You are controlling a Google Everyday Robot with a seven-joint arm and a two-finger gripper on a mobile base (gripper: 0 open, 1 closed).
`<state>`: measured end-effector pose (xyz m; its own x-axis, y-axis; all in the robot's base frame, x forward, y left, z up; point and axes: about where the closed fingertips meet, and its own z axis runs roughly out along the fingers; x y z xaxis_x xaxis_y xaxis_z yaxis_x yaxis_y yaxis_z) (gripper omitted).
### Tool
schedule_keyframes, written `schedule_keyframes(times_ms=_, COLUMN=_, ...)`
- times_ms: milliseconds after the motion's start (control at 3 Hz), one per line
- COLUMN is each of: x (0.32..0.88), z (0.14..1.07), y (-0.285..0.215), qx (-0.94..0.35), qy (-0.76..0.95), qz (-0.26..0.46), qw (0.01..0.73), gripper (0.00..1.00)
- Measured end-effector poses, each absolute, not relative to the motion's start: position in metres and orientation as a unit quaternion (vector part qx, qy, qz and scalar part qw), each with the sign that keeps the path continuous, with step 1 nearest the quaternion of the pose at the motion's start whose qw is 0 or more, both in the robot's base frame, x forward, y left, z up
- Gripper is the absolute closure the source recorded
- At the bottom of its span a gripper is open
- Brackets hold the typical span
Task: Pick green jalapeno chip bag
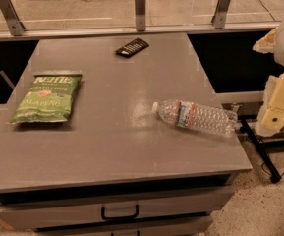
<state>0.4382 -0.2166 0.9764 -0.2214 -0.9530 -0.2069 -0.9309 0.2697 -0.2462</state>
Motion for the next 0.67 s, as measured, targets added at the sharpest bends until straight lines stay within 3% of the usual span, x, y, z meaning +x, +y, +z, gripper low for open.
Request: schedule_keyframes(times_ms=667, x=0.457, z=0.969, y=-0.198, qx=-0.617, qy=0.765, qz=-0.017, qw=0.182, gripper=0.0)
